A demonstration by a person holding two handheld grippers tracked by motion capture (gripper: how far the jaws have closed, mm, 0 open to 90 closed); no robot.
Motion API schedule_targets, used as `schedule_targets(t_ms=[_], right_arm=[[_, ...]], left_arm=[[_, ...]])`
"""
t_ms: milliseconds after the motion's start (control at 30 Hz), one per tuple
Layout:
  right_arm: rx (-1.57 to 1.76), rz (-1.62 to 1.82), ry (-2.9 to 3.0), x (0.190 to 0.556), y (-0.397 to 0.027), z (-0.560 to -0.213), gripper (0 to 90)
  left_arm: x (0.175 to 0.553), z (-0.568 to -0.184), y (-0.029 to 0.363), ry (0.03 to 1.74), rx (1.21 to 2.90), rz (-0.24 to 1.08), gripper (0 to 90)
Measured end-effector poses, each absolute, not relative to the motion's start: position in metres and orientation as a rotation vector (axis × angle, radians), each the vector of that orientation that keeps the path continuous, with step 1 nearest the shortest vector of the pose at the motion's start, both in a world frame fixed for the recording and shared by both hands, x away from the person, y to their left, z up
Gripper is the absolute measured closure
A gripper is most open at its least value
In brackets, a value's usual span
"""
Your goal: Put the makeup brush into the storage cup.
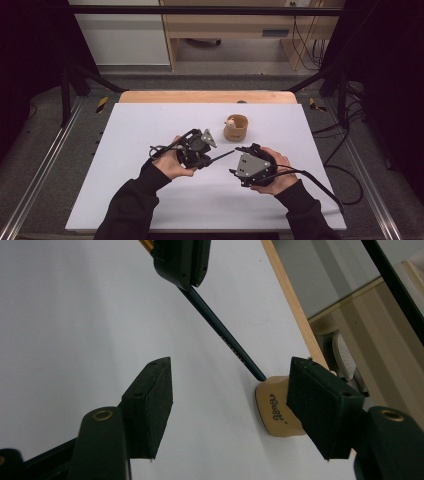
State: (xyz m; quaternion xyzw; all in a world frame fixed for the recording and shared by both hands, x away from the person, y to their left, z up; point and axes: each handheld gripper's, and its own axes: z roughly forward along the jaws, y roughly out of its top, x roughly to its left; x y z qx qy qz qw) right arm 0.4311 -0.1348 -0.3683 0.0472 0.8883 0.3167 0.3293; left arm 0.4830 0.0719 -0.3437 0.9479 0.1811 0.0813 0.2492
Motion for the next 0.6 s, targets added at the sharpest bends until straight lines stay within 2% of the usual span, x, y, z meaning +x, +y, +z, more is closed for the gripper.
schedule_targets(t_ms=[600], right_arm=[[-0.092, 0.744, 2.272, 0.430, -0.128, -0.364, 47.9]], left_arm=[[0.481, -0.330, 0.061, 0.442, 2.618, 0.246, 82.7]])
